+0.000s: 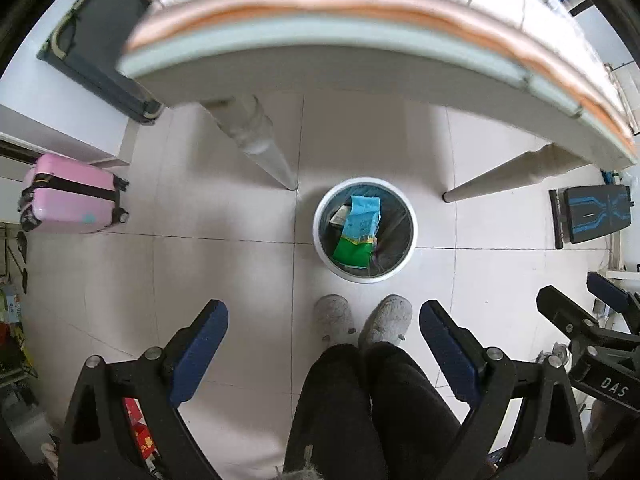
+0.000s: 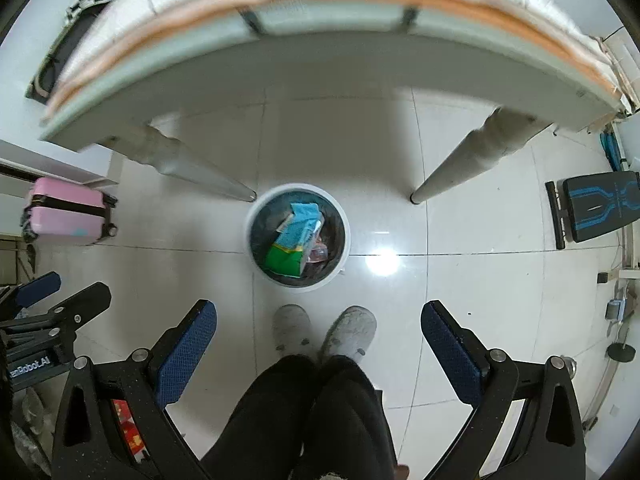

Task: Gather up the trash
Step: 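Move both grippers back up over the table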

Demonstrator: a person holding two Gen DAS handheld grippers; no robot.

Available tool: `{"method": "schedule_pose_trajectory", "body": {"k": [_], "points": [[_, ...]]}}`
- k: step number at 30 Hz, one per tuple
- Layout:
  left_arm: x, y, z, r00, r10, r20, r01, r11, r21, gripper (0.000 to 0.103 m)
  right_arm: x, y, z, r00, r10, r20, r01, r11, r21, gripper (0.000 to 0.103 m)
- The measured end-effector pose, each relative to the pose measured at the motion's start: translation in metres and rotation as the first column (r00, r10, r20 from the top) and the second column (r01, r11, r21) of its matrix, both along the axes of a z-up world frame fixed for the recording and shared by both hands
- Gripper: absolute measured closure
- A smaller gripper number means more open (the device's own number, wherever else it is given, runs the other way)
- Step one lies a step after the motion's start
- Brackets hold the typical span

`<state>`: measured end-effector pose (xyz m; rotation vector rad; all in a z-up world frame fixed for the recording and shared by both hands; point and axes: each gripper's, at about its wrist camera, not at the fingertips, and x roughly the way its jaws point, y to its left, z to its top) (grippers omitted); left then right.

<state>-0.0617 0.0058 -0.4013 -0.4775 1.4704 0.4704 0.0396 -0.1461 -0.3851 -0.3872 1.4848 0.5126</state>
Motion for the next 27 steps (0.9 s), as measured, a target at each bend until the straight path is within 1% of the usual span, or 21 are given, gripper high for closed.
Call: {"method": "schedule_pose_trajectory", "body": {"k": [2, 3, 5, 8, 9, 11, 12, 14, 15, 17, 18, 20, 22, 23, 25, 26, 27], "points": [[-0.003, 0.002, 0.025, 1.000, 0.004, 0.013, -0.004, 1.000, 0.000, 0.005, -0.002, 0.000, 0.024, 1.000, -0.001, 0.002, 0.001, 1.000, 0.005, 0.000], [-0.005, 0.004, 0.033, 1.000, 0.007, 0.018, -0.007, 1.000, 0.000, 0.005, -0.003, 0.001, 0.038, 1.000, -0.001, -0.002, 0.001, 1.000, 0.012, 0.000], [-0.006, 0.007, 0.053, 0.999, 0.012, 0.040, -0.012, 1.000, 0.002, 0.005, -0.005, 0.004, 0.066, 1.000, -0.001, 0.010, 0.001, 1.000, 0.018, 0.000], [-0.002, 0.014, 0.085, 0.996, 0.025, 0.087, -0.027, 0.999, 0.022, 0.005, -0.004, 0.007, 0.098, 1.000, -0.017, 0.009, 0.016, 0.999, 0.045, 0.000], [0.000, 0.015, 0.090, 0.995, 0.026, 0.096, -0.029, 0.999, 0.030, 0.005, -0.001, 0.009, 0.110, 0.999, -0.035, 0.004, 0.035, 0.997, 0.064, 0.000], [0.012, 0.020, 0.108, 0.992, 0.030, 0.121, -0.037, 0.998, 0.060, 0.005, 0.008, 0.012, 0.125, 0.998, -0.064, -0.007, 0.065, 0.994, 0.089, 0.000], [0.018, 0.024, 0.114, 0.991, 0.033, 0.131, -0.043, 0.996, 0.076, 0.005, 0.018, 0.014, 0.134, 0.996, -0.093, -0.015, 0.094, 0.990, 0.109, 0.000], [0.031, 0.029, 0.126, 0.988, 0.029, 0.152, -0.046, 0.993, 0.107, 0.005, 0.037, 0.017, 0.143, 0.991, -0.128, -0.028, 0.131, 0.983, 0.129, 0.000], [0.040, 0.032, 0.131, 0.987, 0.022, 0.162, -0.044, 0.990, 0.132, 0.005, 0.054, 0.020, 0.150, 0.988, -0.150, -0.033, 0.153, 0.978, 0.144, 0.000], [0.061, 0.040, 0.138, 0.985, 0.016, 0.172, -0.046, 0.984, 0.171, 0.000, 0.079, 0.026, 0.154, 0.984, -0.174, -0.028, 0.176, 0.973, 0.152, 0.000], [0.078, 0.046, 0.140, 0.983, 0.017, 0.182, -0.052, 0.981, 0.186, 0.000, 0.101, 0.028, 0.160, 0.983, -0.183, -0.018, 0.184, 0.972, 0.149, 0.000], [0.098, 0.054, 0.144, 0.983, 0.024, 0.184, -0.061, 0.978, 0.201, 0.000, 0.136, 0.034, 0.164, 0.981, -0.191, 0.017, 0.187, 0.972, 0.144, 0.000], [0.133, 0.063, 0.140, 0.984, 0.037, 0.173, -0.076, 0.971, 0.227, 0.000, 0.177, 0.036, 0.164, 0.981, -0.188, 0.041, 0.181, 0.975, 0.126, 0.000], [0.142, 0.065, 0.139, 0.985, 0.043, 0.166, -0.081, 0.969, 0.231, 0.000, 0.201, 0.038, 0.162, 0.982, -0.184, 0.045, 0.178, 0.977, 0.115, 0.000], [0.176, 0.073, 0.133, 0.987, 0.063, 0.151, -0.099, 0.965, 0.242, 0.000, 0.249, 0.042, 0.153, 0.982, -0.177, 0.057, 0.172, 0.981, 0.092, 0.000], [0.195, 0.078, 0.127, 0.987, 0.080, 0.136, -0.112, 0.961, 0.251, 0.000, 0.272, 0.046, 0.147, 0.982, -0.173, 0.070, 0.167, 0.983, 0.081, 0.000], [0.204, 0.082, 0.125, 0.987, 0.088, 0.131, -0.119, 0.961, 0.250, 0.000, 0.298, 0.049, 0.138, 0.982, -0.169, 0.085, 0.165, 0.985, 0.053, 0.000]]}}
